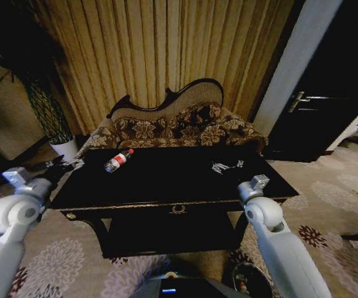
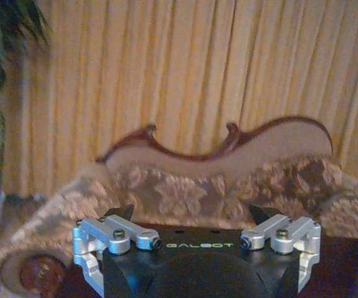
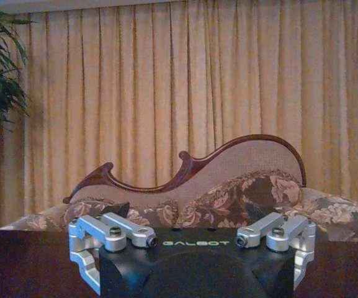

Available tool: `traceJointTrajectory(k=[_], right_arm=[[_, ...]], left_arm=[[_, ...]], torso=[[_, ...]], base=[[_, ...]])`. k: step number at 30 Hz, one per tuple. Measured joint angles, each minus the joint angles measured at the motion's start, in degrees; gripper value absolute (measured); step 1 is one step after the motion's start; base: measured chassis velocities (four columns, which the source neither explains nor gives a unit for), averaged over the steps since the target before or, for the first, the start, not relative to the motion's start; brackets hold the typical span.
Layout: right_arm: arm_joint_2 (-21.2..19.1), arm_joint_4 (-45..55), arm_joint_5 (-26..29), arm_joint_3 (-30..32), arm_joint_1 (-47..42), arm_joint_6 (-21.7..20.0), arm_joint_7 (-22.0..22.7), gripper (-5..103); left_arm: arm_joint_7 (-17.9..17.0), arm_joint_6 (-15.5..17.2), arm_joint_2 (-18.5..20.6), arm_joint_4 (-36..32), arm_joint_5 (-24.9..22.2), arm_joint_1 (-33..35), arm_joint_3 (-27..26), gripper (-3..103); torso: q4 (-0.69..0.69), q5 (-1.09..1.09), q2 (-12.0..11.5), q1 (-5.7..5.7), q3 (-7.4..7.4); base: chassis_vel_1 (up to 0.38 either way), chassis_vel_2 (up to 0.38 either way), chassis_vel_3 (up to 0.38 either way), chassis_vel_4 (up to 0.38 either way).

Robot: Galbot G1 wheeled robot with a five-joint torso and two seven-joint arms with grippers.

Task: Move to the front of the table and place the trash on the table into the trash bin.

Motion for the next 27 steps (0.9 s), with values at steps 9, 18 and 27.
traceJointTrajectory(k=[9,18,27], right_arm=[[0.6,-0.5,-1.2,0.1,-0.4,0.1,0.0,100],[0.8,-2.1,-2.1,-1.4,0.1,0.4,0.0,100],[0.7,-2.7,-2.2,-2.2,0.8,0.7,0.0,100]], left_arm=[[-2.4,10.2,5.9,5.2,-8.7,-12.3,9.0,100],[-0.7,12.6,8.1,14.6,-8.5,-20.1,16.9,100],[1.1,10.5,5.0,17.9,-6.8,-29.7,27.1,100]], torso=[[0.01,0.01,0.0,0.0,0.0],[0.02,0.0,0.0,0.0,0.0],[0.0,0.02,0.0,0.0,0.0]], base=[[0.0,0.0,0.0,0.0],[0.0,0.0,0.0,0.0],[0.0,0.0,0.0,0.0]])
